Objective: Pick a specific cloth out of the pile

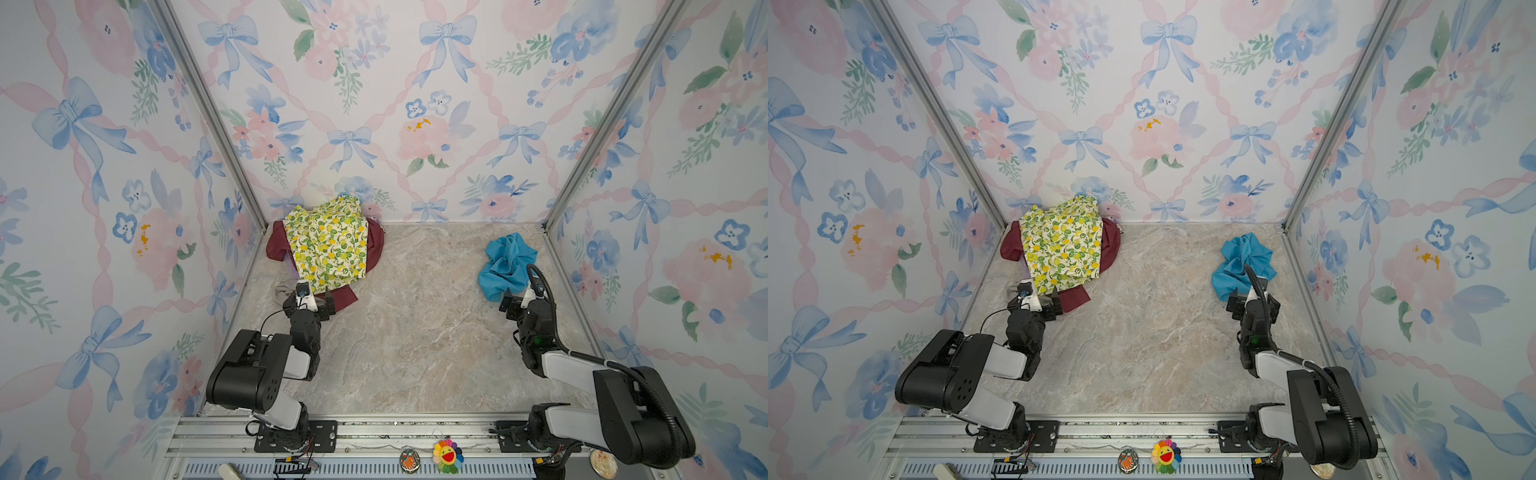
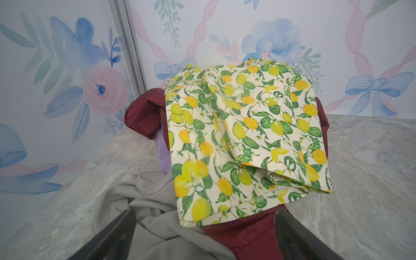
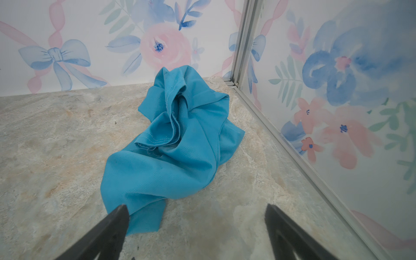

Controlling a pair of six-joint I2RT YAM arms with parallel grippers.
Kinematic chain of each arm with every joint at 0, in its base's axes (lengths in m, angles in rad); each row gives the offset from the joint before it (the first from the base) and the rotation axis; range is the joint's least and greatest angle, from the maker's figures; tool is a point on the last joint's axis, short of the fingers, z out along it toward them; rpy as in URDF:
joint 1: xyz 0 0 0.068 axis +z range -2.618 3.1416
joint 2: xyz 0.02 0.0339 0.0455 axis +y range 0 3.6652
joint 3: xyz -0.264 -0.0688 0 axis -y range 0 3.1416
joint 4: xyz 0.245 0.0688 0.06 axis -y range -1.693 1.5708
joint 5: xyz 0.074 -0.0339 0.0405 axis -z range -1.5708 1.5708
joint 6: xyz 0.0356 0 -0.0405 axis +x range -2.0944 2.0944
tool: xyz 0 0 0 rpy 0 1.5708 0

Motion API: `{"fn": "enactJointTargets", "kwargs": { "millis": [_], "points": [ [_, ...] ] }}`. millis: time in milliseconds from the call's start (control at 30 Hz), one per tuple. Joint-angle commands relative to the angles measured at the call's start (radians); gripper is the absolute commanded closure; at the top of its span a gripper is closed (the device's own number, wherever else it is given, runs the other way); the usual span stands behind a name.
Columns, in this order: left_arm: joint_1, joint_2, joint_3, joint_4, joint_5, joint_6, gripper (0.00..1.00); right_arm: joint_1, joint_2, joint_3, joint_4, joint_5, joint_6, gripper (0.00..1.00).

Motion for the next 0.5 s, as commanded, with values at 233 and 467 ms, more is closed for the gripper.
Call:
{"fn": "enactJointTargets", "kwargs": {
  "millis": [233, 467],
  "points": [
    [0.01, 0.005, -0.001, 0.03, 0.03, 0.017, 0.02, 0.037, 0.247, 0.01, 0.299, -0.069, -0.105, 0.03],
    [0.014, 0.005, 0.0, 0.03, 0.038, 0.016, 0.02, -0.056, 0.248, 0.113, 0.091, -0.246, -0.051, 0.03]
  ]
}}
